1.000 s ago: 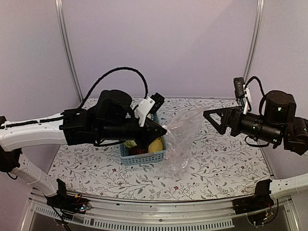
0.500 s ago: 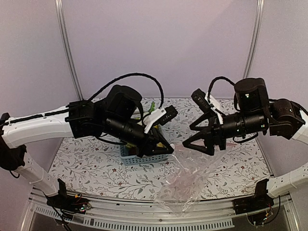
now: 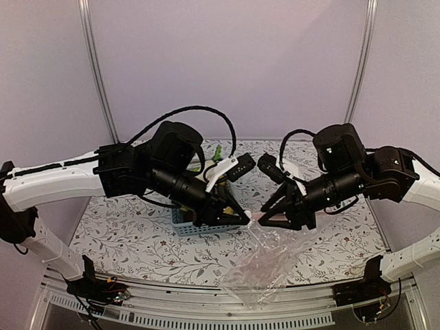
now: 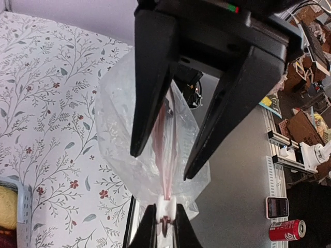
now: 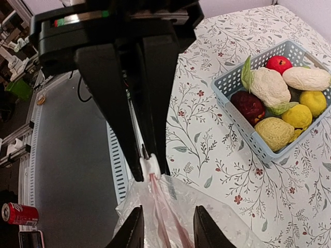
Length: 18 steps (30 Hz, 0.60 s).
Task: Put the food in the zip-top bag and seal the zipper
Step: Pass from the left arm to the right
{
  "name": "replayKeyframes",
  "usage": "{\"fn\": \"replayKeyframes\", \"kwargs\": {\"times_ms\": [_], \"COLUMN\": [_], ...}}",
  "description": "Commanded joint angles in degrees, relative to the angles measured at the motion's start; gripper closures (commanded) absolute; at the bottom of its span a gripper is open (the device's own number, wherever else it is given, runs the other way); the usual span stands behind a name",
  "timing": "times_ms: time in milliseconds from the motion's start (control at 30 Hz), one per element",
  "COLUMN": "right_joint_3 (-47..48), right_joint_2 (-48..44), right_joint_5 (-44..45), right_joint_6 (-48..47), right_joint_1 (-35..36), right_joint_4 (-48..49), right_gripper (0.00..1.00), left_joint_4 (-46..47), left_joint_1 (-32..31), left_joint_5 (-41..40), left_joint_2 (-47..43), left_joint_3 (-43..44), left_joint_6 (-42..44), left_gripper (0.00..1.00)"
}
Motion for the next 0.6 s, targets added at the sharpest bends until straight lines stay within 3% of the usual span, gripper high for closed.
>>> {"fn": "replayKeyframes", "kwargs": {"times_ms": [0, 100, 133, 267, 333, 433, 567], "right_joint_3": [-2.1, -3.5, -4.0, -6.3, -7.3, -8.2, -8.4], "right_joint_2": [-0.9, -2.3, -2.8, -4.9, -5.7, -6.5, -6.7], "right_joint_5": [-1.1, 0.2, 0.4, 1.4, 1.9, 2.1, 2.8], "right_joint_6": [0.9, 2.1, 2.4, 4.4, 5.2, 6.0, 6.6], "right_joint_1": [-0.4, -0.4, -0.4, -0.4, -0.4, -0.3, -0.4], "right_joint_4": [1.4, 3.3, 4.1, 8.5, 10.6, 13.1, 14.1], "right_gripper": [0.75, 0.91, 0.96, 1.0, 1.0, 1.0, 1.0], "left_joint_4": [2.9, 5.2, 6.1, 11.7, 17.1, 20.6, 22.9], "left_joint_1": [1.2, 1.7, 1.9, 2.5, 2.6, 2.7, 2.7], "left_joint_5": [-0.1, -1.0, -1.5, -6.1, -7.7, -7.0, -4.2], "left_joint_2": [-1.6, -2.6, -2.9, -5.2, -6.7, -7.1, -5.9], "left_joint_3": [-1.6, -3.3, -3.9, -8.6, -11.8, -14.1, -13.9], "left_joint_6": [-1.1, -2.3, -2.8, -6.1, -8.1, -9.8, -11.4], "left_gripper": [0.97, 0.89, 0.82, 0.3, 0.13, 0.1, 0.21]}}
